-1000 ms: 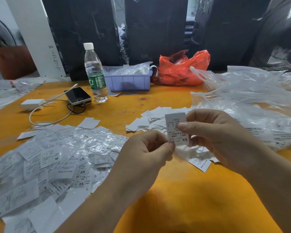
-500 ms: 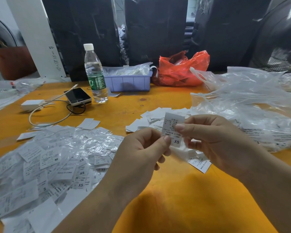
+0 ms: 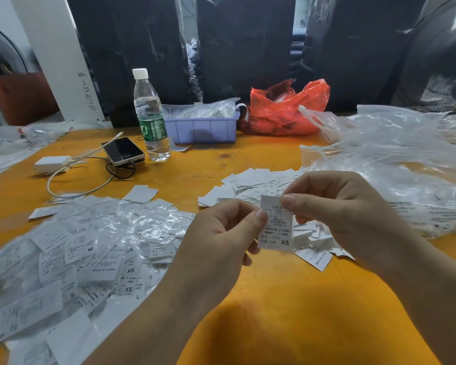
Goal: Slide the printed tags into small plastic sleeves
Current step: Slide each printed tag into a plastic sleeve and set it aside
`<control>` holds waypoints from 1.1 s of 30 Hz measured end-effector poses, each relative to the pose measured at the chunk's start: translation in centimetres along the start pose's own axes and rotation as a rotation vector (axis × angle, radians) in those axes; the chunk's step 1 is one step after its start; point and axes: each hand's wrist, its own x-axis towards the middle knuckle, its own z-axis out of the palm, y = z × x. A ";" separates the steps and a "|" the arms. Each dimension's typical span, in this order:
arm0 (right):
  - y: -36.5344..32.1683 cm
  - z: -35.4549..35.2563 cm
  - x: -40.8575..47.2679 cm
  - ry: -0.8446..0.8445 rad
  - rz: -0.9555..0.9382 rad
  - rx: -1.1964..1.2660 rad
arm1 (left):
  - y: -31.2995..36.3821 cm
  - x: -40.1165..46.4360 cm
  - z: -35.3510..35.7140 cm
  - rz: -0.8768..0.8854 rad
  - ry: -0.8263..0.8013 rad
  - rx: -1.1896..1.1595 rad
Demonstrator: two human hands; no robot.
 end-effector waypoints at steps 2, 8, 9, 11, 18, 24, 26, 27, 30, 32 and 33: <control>0.1 0.0 0.0 -0.053 0.003 -0.014 | 0.0 -0.1 -0.1 0.002 0.012 0.018; 0.4 -0.2 -0.1 -0.055 -0.082 -0.002 | 0.2 0.0 0.0 -0.011 0.043 0.024; 0.3 -0.1 -0.2 -0.056 -0.103 0.005 | 0.3 0.0 0.0 -0.012 0.044 0.021; 0.2 0.1 -0.3 -0.072 -0.141 -0.010 | 0.3 -0.1 -0.1 -0.015 0.039 0.010; 0.2 0.6 -0.4 -0.094 -0.160 -0.018 | 0.5 -0.1 0.0 -0.018 0.033 -0.022; 0.5 0.4 -0.2 -0.095 -0.158 -0.051 | 0.6 0.0 -0.1 -0.034 0.037 -0.055; 0.6 0.3 -0.2 -0.074 -0.161 -0.066 | 0.6 0.0 -0.1 -0.051 0.031 -0.063; 0.5 0.2 -0.2 -0.060 -0.163 -0.068 | 0.5 0.0 -0.1 -0.061 0.028 -0.071; 0.5 0.2 -0.2 -0.012 -0.172 -0.073 | 0.5 0.1 -0.1 -0.093 0.030 -0.116; 0.5 0.1 -0.1 0.039 -0.178 -0.063 | 0.4 0.1 -0.1 -0.102 0.028 -0.144; 0.5 0.1 -0.1 0.073 -0.181 -0.052 | 0.4 0.2 -0.1 -0.107 0.025 -0.151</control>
